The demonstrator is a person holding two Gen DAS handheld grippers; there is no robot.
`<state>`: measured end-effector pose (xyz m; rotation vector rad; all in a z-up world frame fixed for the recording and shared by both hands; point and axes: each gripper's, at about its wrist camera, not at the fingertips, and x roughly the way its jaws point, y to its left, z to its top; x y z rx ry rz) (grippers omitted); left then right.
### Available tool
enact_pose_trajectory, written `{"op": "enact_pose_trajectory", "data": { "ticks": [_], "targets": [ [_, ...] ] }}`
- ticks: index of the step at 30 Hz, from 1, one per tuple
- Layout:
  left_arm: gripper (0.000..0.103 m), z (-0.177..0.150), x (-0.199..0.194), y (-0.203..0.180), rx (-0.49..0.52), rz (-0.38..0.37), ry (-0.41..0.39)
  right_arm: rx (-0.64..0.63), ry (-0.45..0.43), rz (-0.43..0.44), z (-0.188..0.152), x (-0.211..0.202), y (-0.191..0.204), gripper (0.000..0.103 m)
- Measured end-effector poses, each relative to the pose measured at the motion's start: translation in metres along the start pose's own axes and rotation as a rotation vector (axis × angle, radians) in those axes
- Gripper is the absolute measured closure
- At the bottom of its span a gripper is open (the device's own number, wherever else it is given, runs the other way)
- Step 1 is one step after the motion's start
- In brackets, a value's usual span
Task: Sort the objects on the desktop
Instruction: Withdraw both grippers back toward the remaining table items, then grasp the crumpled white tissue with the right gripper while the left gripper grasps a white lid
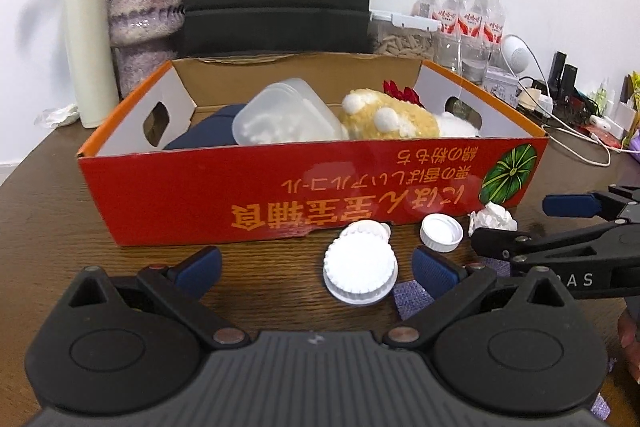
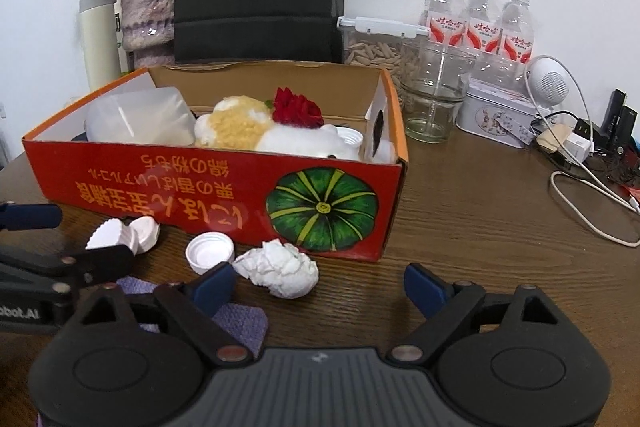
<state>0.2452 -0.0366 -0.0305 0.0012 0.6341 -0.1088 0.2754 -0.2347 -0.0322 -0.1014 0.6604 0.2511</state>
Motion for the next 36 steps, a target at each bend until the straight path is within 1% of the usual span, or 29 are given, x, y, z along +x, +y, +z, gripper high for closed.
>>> {"op": "enact_pose_trajectory", "data": {
  "ticks": [5, 8, 10, 11, 13, 14, 16, 17, 19, 21, 24, 26, 28, 29, 36],
  "targets": [
    [0.000, 0.001, 0.004, -0.001, -0.001, -0.013, 0.016, -0.003, 0.014, 0.027, 0.000, 0.004, 0.004, 0.016],
    [0.006, 0.002, 0.006, -0.002, 0.001, -0.022, 0.025, 0.000, 0.011, 0.032, 0.002, 0.005, 0.004, 0.021],
    [0.015, 0.002, 0.007, -0.003, -0.001, -0.024, 0.035, 0.004, 0.012, 0.038, 0.002, 0.005, 0.004, 0.022],
    [0.016, 0.002, 0.008, -0.003, 0.001, -0.022, 0.038, 0.003, 0.011, 0.041, 0.002, 0.005, 0.005, 0.023],
    [0.024, 0.002, 0.007, -0.004, 0.009, -0.026, 0.032, -0.001, 0.007, 0.049, 0.001, 0.004, 0.006, 0.031],
    [0.026, 0.002, 0.007, -0.005, 0.014, -0.029, 0.030, -0.004, 0.004, 0.055, 0.001, 0.003, 0.007, 0.034],
    [0.035, 0.002, 0.006, -0.006, 0.020, -0.036, 0.026, -0.012, -0.001, 0.066, 0.001, 0.002, 0.008, 0.042],
    [0.037, 0.002, 0.006, -0.007, 0.022, -0.039, 0.024, -0.016, -0.003, 0.069, 0.001, 0.001, 0.009, 0.044],
    [0.044, 0.001, 0.005, -0.007, 0.024, -0.045, 0.021, -0.022, -0.007, 0.078, 0.000, 0.000, 0.010, 0.052],
    [0.047, 0.002, 0.005, -0.007, 0.026, -0.049, 0.020, -0.026, -0.010, 0.084, 0.000, -0.001, 0.011, 0.057],
    [0.051, 0.001, 0.005, -0.007, 0.029, -0.051, 0.019, -0.025, -0.016, 0.081, 0.000, -0.002, 0.012, 0.068],
    [0.054, 0.001, 0.005, -0.008, 0.031, -0.053, 0.017, -0.024, -0.017, 0.081, 0.000, -0.002, 0.012, 0.070],
    [0.061, 0.000, 0.004, -0.008, 0.035, -0.054, 0.016, -0.025, -0.018, 0.080, 0.000, -0.002, 0.012, 0.074],
    [0.063, 0.000, 0.004, -0.008, 0.038, -0.054, 0.015, -0.026, -0.019, 0.080, 0.000, -0.002, 0.012, 0.075],
    [0.063, -0.003, -0.001, -0.006, 0.041, -0.067, 0.012, -0.027, -0.022, 0.078, -0.001, -0.003, 0.012, 0.079]
  ]
}}
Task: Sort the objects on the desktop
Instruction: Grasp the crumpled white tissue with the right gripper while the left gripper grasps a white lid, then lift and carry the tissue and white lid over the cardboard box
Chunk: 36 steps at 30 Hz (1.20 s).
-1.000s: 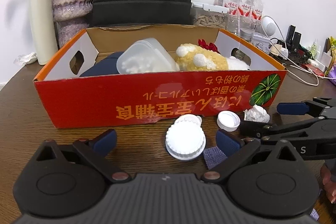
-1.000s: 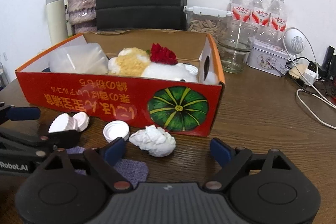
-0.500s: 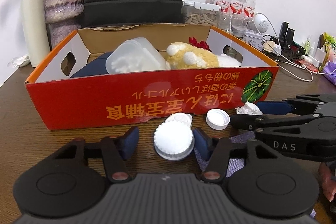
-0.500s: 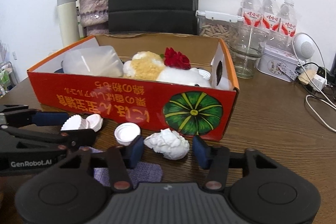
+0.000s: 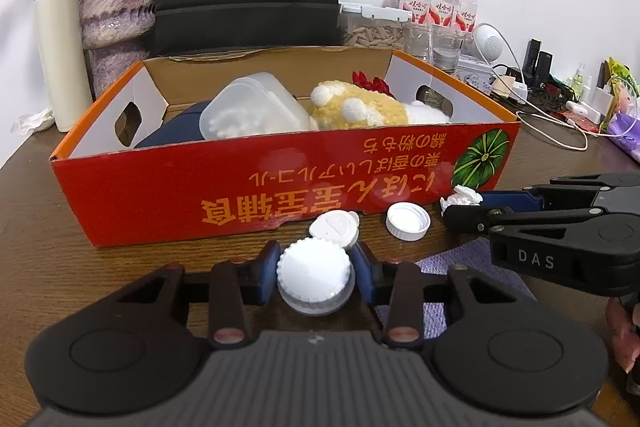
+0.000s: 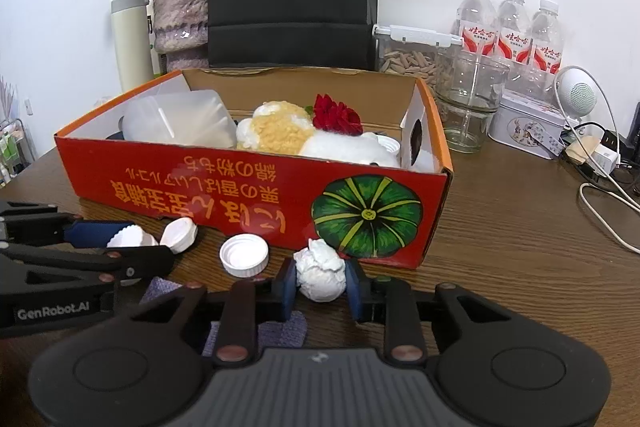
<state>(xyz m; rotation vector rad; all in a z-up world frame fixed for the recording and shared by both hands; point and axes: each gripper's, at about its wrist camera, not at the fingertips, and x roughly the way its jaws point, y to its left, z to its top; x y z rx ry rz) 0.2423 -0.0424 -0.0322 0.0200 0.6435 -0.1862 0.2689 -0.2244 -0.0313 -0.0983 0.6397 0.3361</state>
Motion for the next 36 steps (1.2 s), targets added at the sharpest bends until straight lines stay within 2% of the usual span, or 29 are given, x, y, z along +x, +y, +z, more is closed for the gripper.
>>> {"op": "enact_pose_trajectory", "data": {
  "ticks": [10, 17, 25, 30, 36],
  "targets": [
    [0.063, 0.003, -0.017, 0.019, -0.051, -0.015, -0.039, 0.011, -0.025, -0.005, -0.002, -0.009, -0.002, 0.080],
    [0.063, -0.004, -0.029, 0.040, -0.086, 0.033, -0.042, 0.015, -0.059, -0.016, -0.004, -0.023, -0.005, 0.080],
    [0.063, -0.013, -0.047, 0.049, -0.102, 0.049, -0.057, 0.018, -0.080, -0.027, -0.014, -0.040, -0.008, 0.080],
    [0.063, -0.011, -0.063, 0.045, -0.092, 0.050, -0.103, 0.009, -0.128, -0.035, -0.014, -0.058, -0.005, 0.080],
    [0.063, 0.005, -0.084, 0.045, -0.095, 0.046, -0.184, 0.001, -0.223, -0.038, -0.002, -0.084, -0.003, 0.080]
  ]
}}
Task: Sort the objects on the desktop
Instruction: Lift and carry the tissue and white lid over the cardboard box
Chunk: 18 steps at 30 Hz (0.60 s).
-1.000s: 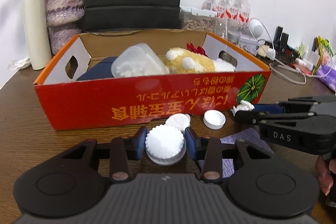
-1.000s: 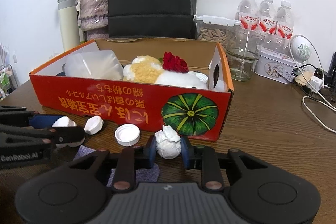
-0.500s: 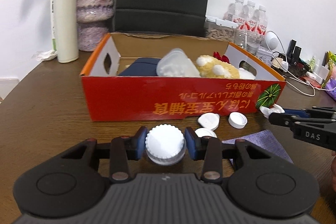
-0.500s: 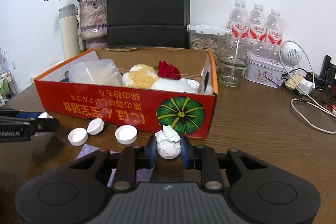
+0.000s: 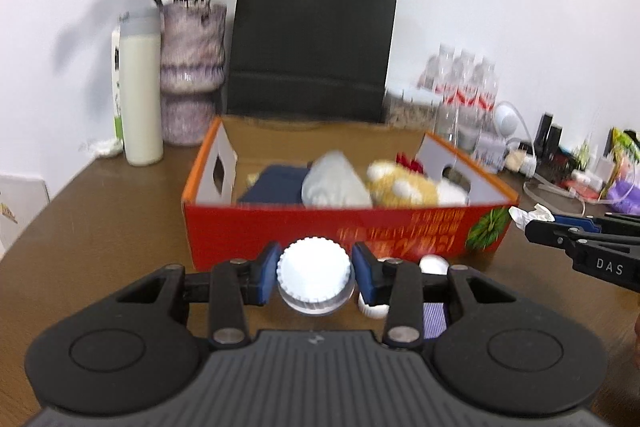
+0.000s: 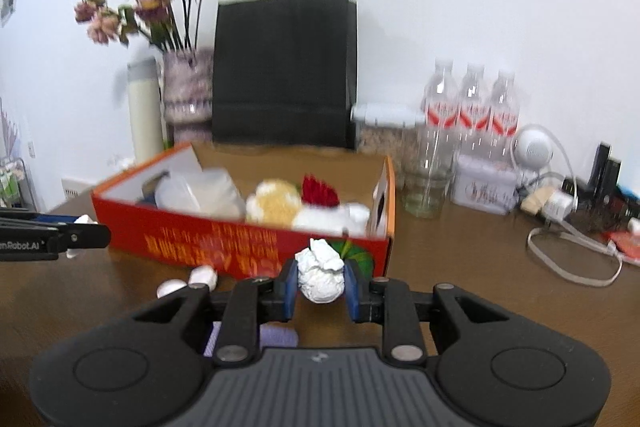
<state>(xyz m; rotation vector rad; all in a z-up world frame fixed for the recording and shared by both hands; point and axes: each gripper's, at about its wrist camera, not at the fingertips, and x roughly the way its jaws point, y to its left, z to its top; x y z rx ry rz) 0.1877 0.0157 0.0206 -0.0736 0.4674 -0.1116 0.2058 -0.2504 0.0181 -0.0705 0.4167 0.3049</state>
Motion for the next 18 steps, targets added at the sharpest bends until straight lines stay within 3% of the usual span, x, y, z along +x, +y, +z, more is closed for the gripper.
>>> {"op": "enact_pose_trajectory", "data": {
  "ticks": [7, 18],
  "targets": [
    [0.063, 0.031, 0.003, 0.000, -0.026, 0.017, -0.075, 0.030, -0.060, 0.003, 0.024, 0.006, 0.000, 0.080],
    [0.063, 0.051, 0.037, -0.001, -0.034, 0.078, -0.123, 0.068, -0.050, 0.010, 0.044, 0.064, 0.006, 0.080]
  ]
}}
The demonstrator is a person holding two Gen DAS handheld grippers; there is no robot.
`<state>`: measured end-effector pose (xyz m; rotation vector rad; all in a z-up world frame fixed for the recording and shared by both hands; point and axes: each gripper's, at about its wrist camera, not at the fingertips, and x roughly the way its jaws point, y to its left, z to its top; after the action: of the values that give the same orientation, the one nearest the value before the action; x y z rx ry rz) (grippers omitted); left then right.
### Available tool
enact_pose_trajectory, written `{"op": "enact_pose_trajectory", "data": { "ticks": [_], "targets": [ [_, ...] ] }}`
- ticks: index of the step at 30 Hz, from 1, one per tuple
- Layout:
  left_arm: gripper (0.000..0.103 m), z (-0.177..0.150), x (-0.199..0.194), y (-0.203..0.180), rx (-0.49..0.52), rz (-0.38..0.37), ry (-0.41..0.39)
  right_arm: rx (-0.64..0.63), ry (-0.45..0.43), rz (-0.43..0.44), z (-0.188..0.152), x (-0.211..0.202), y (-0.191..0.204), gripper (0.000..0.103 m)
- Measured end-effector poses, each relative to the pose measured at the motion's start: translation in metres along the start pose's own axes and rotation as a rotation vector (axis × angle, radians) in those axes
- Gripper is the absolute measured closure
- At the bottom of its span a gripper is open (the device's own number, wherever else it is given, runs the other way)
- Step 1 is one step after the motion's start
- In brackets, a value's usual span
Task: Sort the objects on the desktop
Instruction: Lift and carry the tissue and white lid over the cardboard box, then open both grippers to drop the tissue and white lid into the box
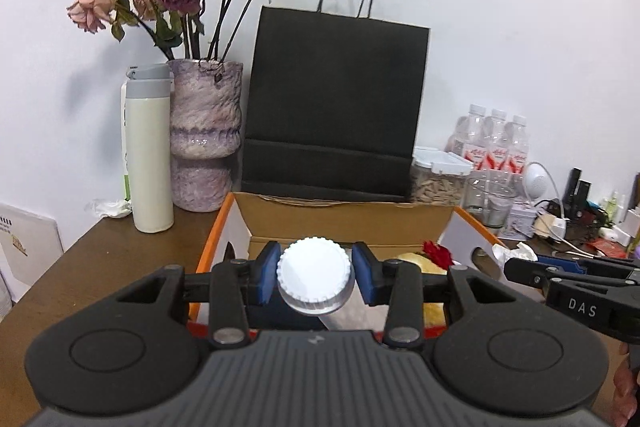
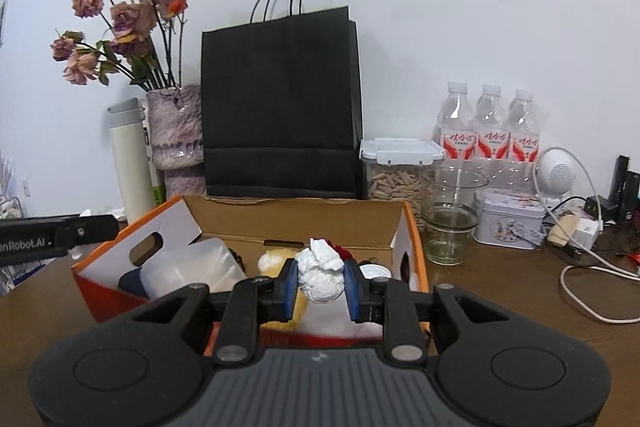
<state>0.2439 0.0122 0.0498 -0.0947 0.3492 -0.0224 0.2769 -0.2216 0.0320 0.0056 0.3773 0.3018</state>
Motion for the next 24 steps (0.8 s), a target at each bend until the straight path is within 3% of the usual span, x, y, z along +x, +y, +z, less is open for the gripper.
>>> {"op": "enact_pose_trajectory", "data": {
  "ticks": [24],
  "targets": [
    [0.063, 0.005, 0.085, 0.005, 0.014, 0.041, 0.054, -0.007, 0.083, -0.002, 0.004, 0.090, -0.004, 0.080]
  ]
}}
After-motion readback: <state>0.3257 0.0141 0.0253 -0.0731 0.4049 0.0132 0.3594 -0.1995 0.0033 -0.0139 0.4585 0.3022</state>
